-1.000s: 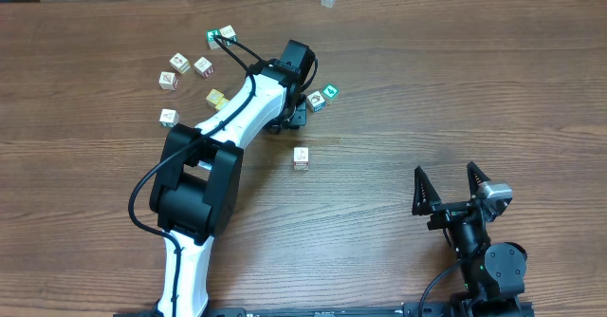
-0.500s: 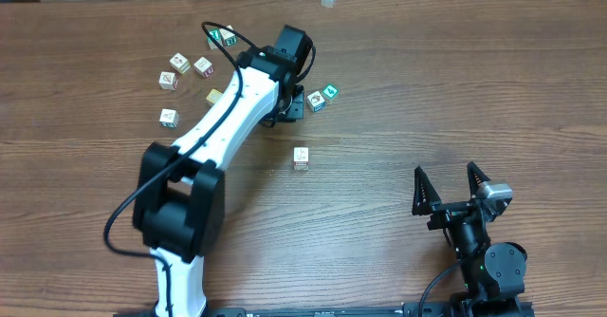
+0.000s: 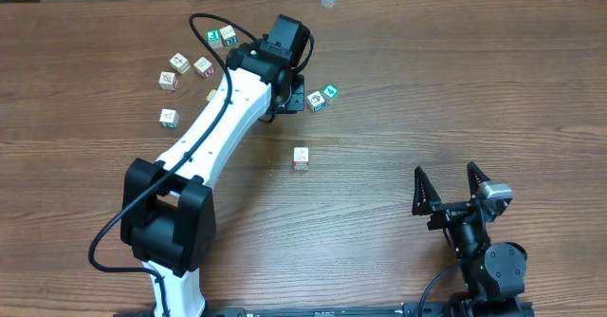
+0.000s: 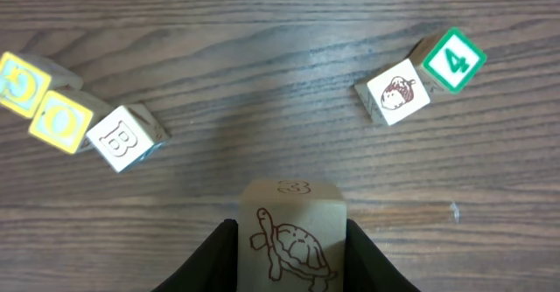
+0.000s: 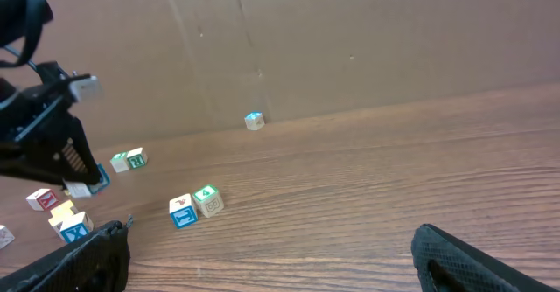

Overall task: Form a tower
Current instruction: 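Lift the turtle '3' block with the left gripper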

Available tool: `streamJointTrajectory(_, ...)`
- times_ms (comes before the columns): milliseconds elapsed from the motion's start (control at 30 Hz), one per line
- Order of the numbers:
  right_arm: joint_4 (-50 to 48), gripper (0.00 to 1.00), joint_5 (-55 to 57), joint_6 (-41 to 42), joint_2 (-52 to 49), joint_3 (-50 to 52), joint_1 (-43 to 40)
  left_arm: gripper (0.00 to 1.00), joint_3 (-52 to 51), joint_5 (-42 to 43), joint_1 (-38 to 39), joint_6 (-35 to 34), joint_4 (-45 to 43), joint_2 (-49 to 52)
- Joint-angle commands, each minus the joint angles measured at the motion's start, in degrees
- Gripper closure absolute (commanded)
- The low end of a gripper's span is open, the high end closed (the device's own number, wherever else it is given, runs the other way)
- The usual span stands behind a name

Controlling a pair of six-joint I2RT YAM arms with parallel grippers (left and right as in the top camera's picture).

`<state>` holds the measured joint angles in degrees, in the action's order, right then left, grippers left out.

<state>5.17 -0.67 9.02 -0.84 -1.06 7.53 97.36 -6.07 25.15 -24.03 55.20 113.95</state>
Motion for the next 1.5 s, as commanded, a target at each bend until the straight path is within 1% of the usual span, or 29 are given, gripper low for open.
streamJointTrajectory(0,-0.3,0.0,0.0,0.3,0.7,0.6,-0.2,0.72,-2.6,-0.6,0.4,-1.3,-1.1,2.9)
streamJointTrajectory(200,-0.3,0.0,0.0,0.3,0.7,0.6,-0.2,0.71,-4.5,-3.5,0.4,-1.3,-3.0,7.0)
streamJointTrajectory(467,-0.3,0.0,0.0,0.3,0.7,0.6,-0.2,0.7,-4.5,-3.6,0.4,-1.2,-4.5,10.1)
streamJointTrajectory(500,-0.3,0.0,0.0,0.3,0.7,0.6,-0.2,0.69,-4.5,-3.6,0.4,-1.2,-4.5,10.3)
streamJointTrajectory(633,-0.3,0.0,0.0,0.3,0.7,0.6,-0.2,0.61,-4.5,-3.5,0.4,-1.2,-4.5,10.4)
streamJointTrajectory(700,-0.3,0.0,0.0,0.3,0.7,0.6,-0.2,0.53,-4.5,-3.5,0.4,-1.2,-4.7,10.4)
streamJointTrajectory(767,-0.3,0.0,0.0,0.3,0.7,0.6,-0.2,0.52,-4.5,-3.5,0.4,-0.5,-5.1,10.4)
streamJointTrajectory(867,-0.3,0.0,0.0,0.3,0.7,0.6,-0.2,0.53,-4.5,-3.5,0.4,1.4,-6.3,10.4)
streamJointTrajectory(1133,-0.3,0.0,0.0,0.3,0.7,0.6,-0.2,0.55,-6.2,-3.3,0.4,1.1,-8.0,10.4)
streamJointTrajectory(1267,-0.3,0.0,0.0,0.3,0.7,0.6,-0.2,0.61,-7.6,-3.6,0.4,1.2,-8.8,10.4)
streamJointTrajectory(1333,-0.3,0.0,0.0,0.3,0.7,0.6,-0.2,0.66,-7.7,-3.6,0.2,2.8,-9.0,10.4)
streamJointTrajectory(1467,-0.3,0.0,0.0,0.3,0.7,0.6,-0.2,0.68,-7.7,-3.6,-0.1,5.6,-9.7,10.4)
